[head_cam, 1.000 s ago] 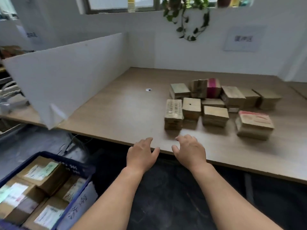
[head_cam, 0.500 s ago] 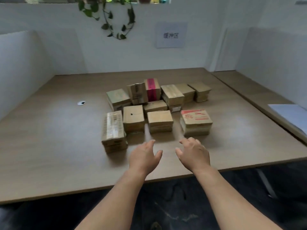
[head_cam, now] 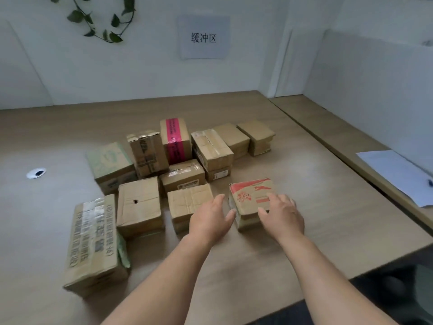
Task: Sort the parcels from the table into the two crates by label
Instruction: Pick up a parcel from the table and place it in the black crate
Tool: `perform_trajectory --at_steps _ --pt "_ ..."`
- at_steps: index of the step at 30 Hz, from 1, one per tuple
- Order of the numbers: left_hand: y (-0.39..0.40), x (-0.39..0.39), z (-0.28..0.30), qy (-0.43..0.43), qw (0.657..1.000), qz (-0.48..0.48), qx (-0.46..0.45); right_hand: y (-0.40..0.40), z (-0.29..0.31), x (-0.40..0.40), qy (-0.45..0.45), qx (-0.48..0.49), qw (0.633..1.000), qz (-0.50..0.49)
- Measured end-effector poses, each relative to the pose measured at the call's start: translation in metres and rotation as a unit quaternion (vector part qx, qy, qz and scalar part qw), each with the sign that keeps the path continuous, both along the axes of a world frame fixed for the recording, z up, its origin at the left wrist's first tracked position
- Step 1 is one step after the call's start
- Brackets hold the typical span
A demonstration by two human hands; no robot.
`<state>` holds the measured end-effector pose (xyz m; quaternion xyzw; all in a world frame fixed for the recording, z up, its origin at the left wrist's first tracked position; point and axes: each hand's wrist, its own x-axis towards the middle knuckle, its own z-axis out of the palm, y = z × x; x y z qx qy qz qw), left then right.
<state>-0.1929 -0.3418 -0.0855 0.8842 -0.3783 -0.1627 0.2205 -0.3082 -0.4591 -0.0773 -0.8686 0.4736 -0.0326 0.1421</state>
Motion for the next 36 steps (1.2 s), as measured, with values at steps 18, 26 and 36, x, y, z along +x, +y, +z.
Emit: perform_trajectory --at_steps 18,26,36 --pt "-0.079 -0.011 -0.032 0.202 0.968 0.147 -0.012 -0.112 -0.040 0.005 -0.063 0.256 0.965 -0.003" --pt "-0.079 -0.027 -0.018 0.324 0.880 0.249 -0.243 -0.141 -0.026 -0.005 -0.264 0.499 0.823 -0.059" --pt "-0.084 -0.037 -0.004 0.342 0.850 0.289 -0.278 -0.139 -0.030 0.006 -0.330 0.505 0.796 -0.047"
